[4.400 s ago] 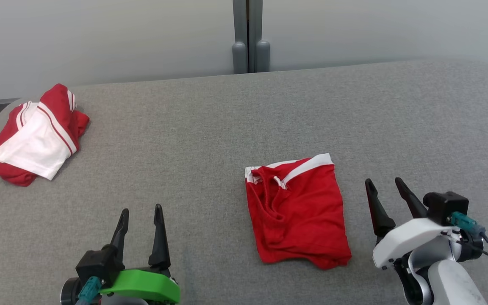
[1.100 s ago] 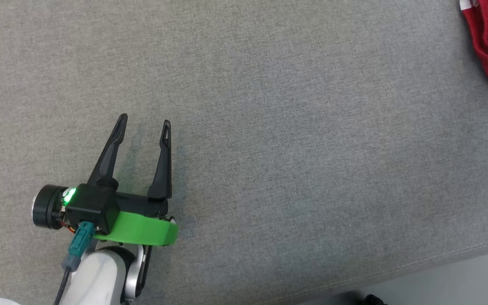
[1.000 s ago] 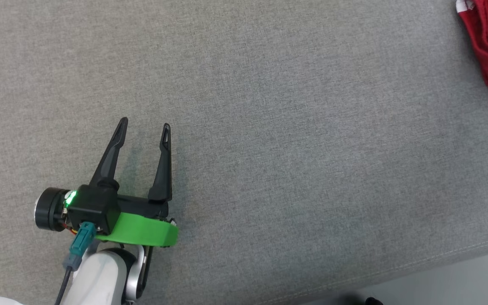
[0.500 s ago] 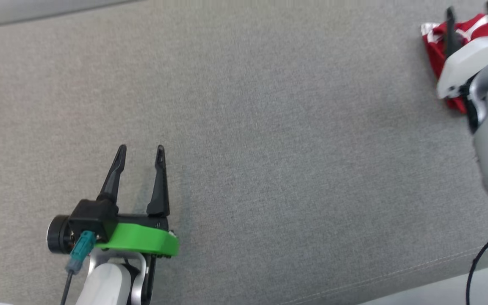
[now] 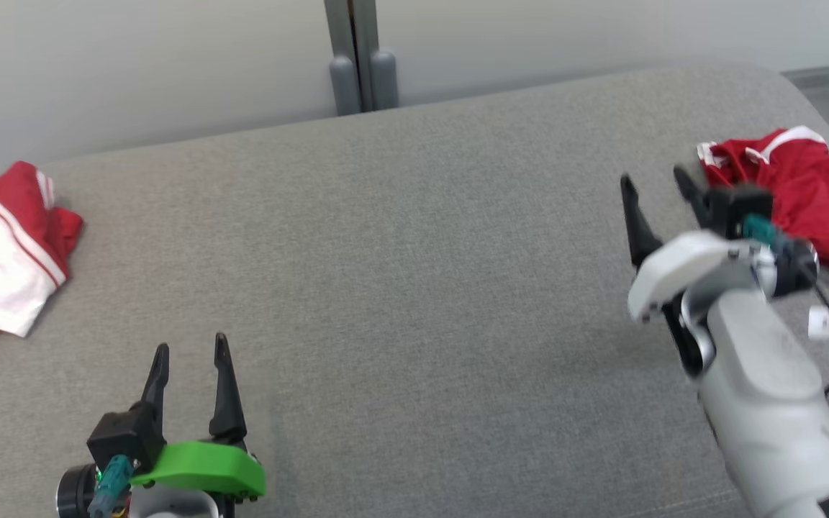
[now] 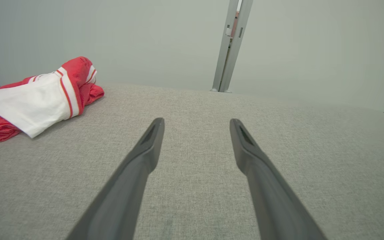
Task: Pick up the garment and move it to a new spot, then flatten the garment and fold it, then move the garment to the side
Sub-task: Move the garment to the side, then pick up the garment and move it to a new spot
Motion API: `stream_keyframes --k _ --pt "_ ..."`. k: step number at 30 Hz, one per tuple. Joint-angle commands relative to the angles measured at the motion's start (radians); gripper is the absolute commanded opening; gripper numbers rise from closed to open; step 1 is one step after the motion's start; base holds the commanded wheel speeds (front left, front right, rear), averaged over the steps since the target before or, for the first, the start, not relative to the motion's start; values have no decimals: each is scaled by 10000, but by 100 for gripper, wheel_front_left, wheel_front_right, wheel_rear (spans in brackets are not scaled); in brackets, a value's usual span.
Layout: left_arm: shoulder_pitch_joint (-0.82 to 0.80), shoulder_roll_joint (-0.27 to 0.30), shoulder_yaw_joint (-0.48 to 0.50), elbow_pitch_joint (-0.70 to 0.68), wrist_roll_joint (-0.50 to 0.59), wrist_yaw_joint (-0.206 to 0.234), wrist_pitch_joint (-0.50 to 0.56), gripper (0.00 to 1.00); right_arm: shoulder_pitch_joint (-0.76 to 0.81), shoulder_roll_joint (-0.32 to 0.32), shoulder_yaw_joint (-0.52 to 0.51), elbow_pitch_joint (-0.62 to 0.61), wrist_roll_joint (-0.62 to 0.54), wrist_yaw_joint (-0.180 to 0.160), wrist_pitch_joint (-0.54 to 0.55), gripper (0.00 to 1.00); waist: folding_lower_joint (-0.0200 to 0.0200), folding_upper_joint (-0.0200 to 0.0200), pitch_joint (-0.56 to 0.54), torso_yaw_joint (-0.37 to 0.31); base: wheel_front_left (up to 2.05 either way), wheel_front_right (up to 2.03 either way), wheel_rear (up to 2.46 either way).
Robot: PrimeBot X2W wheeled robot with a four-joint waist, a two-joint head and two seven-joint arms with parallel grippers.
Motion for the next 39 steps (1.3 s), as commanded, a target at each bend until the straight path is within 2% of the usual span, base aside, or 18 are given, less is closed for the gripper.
stream_keyframes --k 1,10,18,26,39 --pt "239 -32 83 52 68 -25 -46 100 602 -43 -1 -479 139 -18 -27 100 0 0 -638 597 0 0 0" --pt "1126 -227 451 -187 280 -174 -47 100 4084 412 -323 -3825 -110 -17 -28 100 0 0 -868 1023 0 0 0" --pt "1390 -376 525 -381 339 -250 -49 100 5664 691 -532 -5564 -144 -17 189 100 0 0 -908 1069 0 0 0" --pt "1143 -421 451 -249 402 -331 -49 100 6064 696 -366 -6186 430 -17 370 100 0 0 -856 1015 0 0 0" --pt "989 -460 434 -134 502 -418 -49 100 6261 696 -505 -6372 418 -17 572 100 0 0 -776 1270 0 0 0"
